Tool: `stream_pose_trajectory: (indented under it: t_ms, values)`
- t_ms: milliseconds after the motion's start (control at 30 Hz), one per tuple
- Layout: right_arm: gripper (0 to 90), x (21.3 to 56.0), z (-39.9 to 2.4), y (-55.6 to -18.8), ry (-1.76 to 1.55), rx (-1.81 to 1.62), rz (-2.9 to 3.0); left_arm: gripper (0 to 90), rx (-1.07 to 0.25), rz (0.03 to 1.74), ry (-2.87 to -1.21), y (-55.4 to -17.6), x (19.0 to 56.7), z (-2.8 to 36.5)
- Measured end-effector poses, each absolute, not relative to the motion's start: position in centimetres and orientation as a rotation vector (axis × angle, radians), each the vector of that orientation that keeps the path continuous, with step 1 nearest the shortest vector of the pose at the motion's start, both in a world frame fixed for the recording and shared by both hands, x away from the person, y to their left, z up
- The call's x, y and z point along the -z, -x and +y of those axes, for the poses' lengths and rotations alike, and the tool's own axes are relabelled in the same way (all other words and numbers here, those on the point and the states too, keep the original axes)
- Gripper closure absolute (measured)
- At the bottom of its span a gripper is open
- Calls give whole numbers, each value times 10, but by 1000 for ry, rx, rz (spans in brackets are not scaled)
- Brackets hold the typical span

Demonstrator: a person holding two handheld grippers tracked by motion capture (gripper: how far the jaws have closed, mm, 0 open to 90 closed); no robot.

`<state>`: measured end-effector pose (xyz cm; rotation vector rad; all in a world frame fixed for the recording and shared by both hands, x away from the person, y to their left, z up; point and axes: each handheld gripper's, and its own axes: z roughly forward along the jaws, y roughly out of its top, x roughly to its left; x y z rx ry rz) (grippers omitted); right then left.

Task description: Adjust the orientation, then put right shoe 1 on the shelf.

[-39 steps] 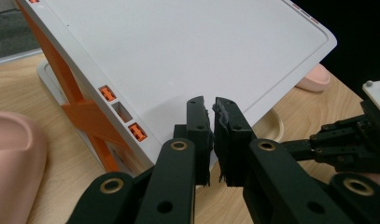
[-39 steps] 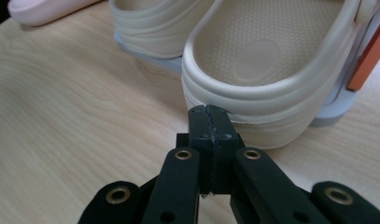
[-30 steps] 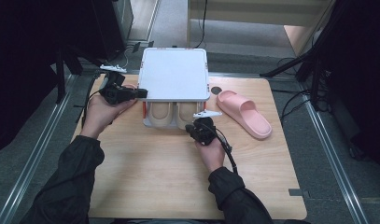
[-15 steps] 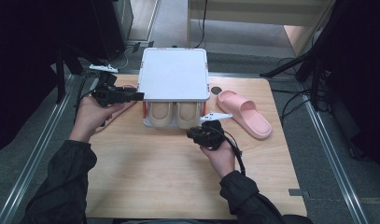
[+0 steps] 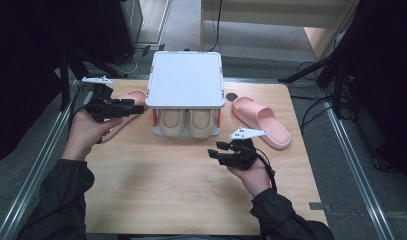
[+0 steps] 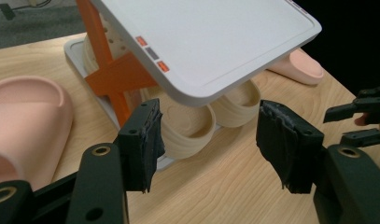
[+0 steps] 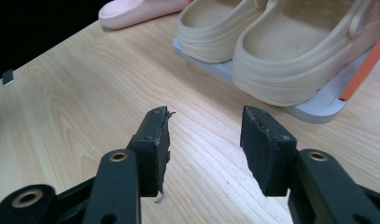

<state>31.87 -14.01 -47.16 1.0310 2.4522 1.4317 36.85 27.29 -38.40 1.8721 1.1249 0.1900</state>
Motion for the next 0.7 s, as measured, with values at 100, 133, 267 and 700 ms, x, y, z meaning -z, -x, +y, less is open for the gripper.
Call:
stream_pose_trajectory:
  t_ms: [100, 133, 267, 700]
  values:
    - [492, 468, -147, -315, -1006, -1435, 2450, 426, -196, 1146, -1868, -364, 389, 279]
    - [491, 468, -150, -313, -1003, -1429, 2450, 452, -193, 1154, -1865, -363, 391, 281]
    - [492, 473, -162, -311, -1012, -1391, 2467, 651, -212, 1181, -1869, -358, 397, 287]
    - [500, 474, -166, -310, -1036, -1427, 2425, 834, -298, 1239, -1847, -359, 420, 310]
